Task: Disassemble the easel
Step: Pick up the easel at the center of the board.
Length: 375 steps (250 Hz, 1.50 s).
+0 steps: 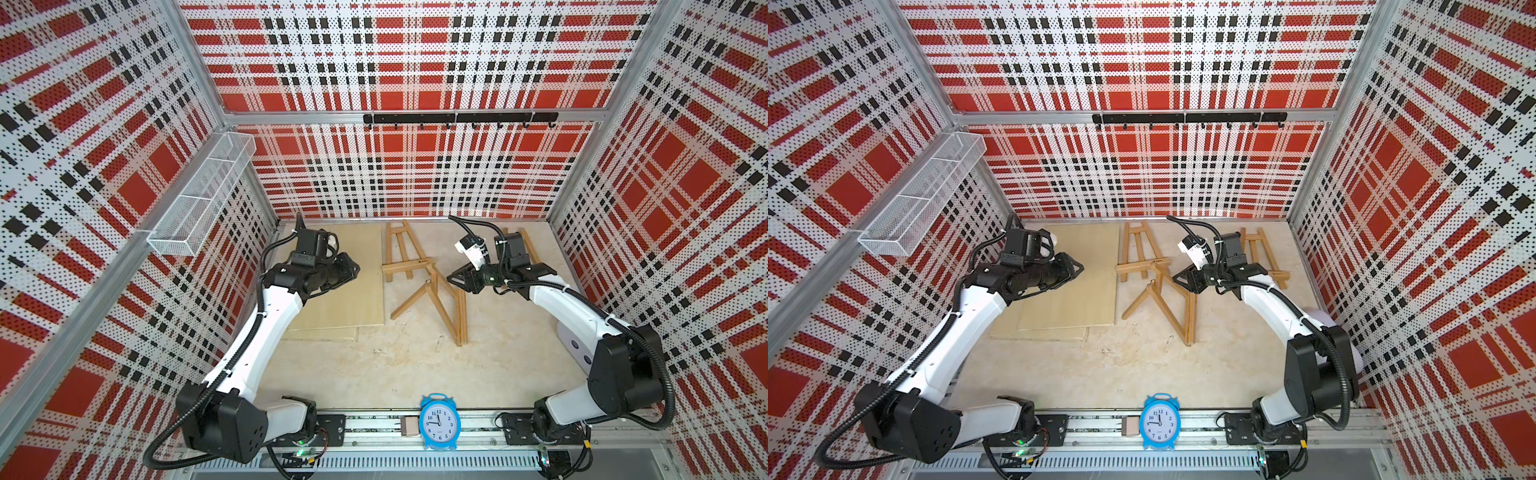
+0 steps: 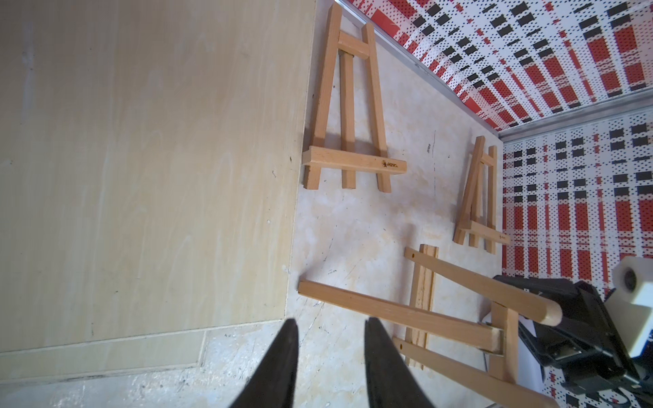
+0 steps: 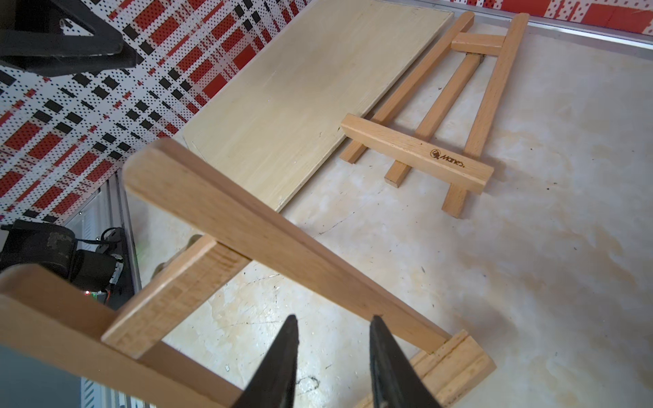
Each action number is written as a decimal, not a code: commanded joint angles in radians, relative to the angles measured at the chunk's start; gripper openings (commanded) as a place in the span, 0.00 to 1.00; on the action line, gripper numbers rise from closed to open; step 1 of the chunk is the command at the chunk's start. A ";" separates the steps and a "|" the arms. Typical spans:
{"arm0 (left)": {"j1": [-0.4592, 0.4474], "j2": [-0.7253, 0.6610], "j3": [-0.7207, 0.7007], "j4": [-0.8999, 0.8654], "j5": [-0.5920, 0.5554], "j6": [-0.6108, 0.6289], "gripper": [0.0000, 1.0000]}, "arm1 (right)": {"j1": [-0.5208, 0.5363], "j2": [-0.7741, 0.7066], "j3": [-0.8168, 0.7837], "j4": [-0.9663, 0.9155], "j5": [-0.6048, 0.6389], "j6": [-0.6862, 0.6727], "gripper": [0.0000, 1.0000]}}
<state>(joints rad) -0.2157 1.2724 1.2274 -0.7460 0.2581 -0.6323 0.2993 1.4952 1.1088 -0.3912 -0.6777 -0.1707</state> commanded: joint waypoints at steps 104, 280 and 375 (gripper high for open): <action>-0.006 -0.025 -0.011 0.069 0.012 -0.080 0.37 | 0.039 0.057 -0.006 0.012 -0.012 -0.154 0.41; -0.015 -0.016 -0.009 0.074 -0.003 -0.095 0.38 | 0.047 0.174 0.027 0.155 -0.027 -0.142 0.36; -0.021 0.012 0.008 0.075 0.012 -0.087 0.38 | 0.056 0.132 0.014 0.144 -0.045 -0.122 0.05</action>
<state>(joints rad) -0.2264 1.2720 1.2232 -0.6945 0.2604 -0.7170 0.3485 1.6684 1.1206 -0.2863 -0.7010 -0.2943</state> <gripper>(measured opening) 0.383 0.204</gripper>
